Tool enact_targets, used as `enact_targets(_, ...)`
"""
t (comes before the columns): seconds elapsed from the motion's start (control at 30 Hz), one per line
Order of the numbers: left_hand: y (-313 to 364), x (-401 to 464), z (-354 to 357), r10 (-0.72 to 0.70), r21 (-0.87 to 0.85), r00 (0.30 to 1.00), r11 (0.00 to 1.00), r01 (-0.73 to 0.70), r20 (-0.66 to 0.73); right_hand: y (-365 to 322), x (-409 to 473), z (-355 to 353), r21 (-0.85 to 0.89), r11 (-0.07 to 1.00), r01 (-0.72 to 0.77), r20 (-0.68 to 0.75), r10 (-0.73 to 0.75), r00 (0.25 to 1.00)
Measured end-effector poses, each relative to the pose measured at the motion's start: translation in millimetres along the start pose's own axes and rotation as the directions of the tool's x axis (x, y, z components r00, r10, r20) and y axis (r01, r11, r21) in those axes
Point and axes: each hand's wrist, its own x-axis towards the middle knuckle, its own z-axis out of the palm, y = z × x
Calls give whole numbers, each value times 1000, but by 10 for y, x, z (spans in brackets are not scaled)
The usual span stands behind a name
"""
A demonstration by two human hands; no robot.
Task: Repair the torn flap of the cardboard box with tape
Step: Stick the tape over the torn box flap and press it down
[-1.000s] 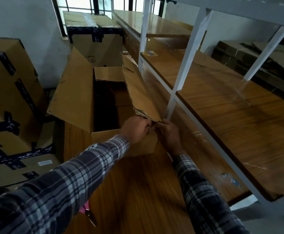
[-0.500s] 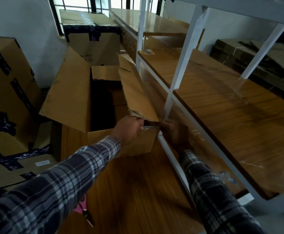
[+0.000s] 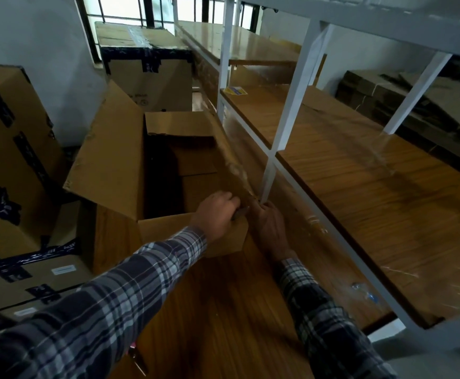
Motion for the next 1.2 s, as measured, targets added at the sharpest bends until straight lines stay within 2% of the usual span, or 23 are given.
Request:
enact_targets(0.13,-12,-10,-3,29,15,999,999,-28,-22,-42,32,-48,255,947,-197,67,186,980)
enact_targets(0.17,-18,-15,-11,34,16,999,999,-34,-19,-47,67,-94,261,944,-202,63,192,979)
enact_targets(0.3,-28,-30,-50,48,25,999,999,-47,-6,3,164,-150,74,991,-116,80,110,991)
enact_targets(0.37,-47,-38,-76,52,45,998,998,-53,20,17,183,-123,97,986,-136,102,127,987)
enact_targets(0.47,-156,-68,-171,60,60,996,996,-64,67,-129,279,-144,235,949,-209,112,187,976)
enact_targets(0.53,-257,-121,-257,35,71,994,997,-43,108,-315,384,-168,298,889,-348,171,309,936)
enact_targets(0.6,-357,-207,-344,19,101,992,994,-32,121,-465,501,-130,437,732,-523,295,432,852)
enact_targets(0.63,-404,-258,-385,26,118,994,992,-38,106,-539,553,-97,460,673,-580,350,463,815)
enact_targets(0.67,-450,-304,-416,38,128,995,991,-49,90,-616,599,-85,453,663,-596,364,472,803)
enact_targets(0.7,-492,-350,-451,40,134,995,990,-52,87,-690,636,-73,417,708,-569,343,458,820)
enact_targets(0.77,-565,-413,-524,16,123,995,992,-29,102,-817,660,-79,316,840,-441,330,339,881)
enact_targets(0.83,-621,-451,-562,6,100,994,995,-16,105,-942,606,-84,-8,989,-147,428,137,893)
enact_targets(0.9,-670,-483,-575,11,89,994,996,-21,108,-990,548,-34,-271,949,163,543,11,839)
enact_targets(0.93,-688,-497,-573,15,87,994,996,-25,112,-1016,520,-17,-355,906,230,578,19,816)
enact_targets(1.0,-705,-514,-567,26,76,992,996,-35,121,-1062,472,6,-436,870,232,575,71,815)
enact_targets(1.1,-723,-521,-545,36,67,992,997,-44,117,-1076,488,-23,-505,811,295,523,16,852)
enact_targets(1.2,-729,-510,-523,20,44,993,999,-25,113,-1018,605,-67,-524,737,427,585,-54,809)
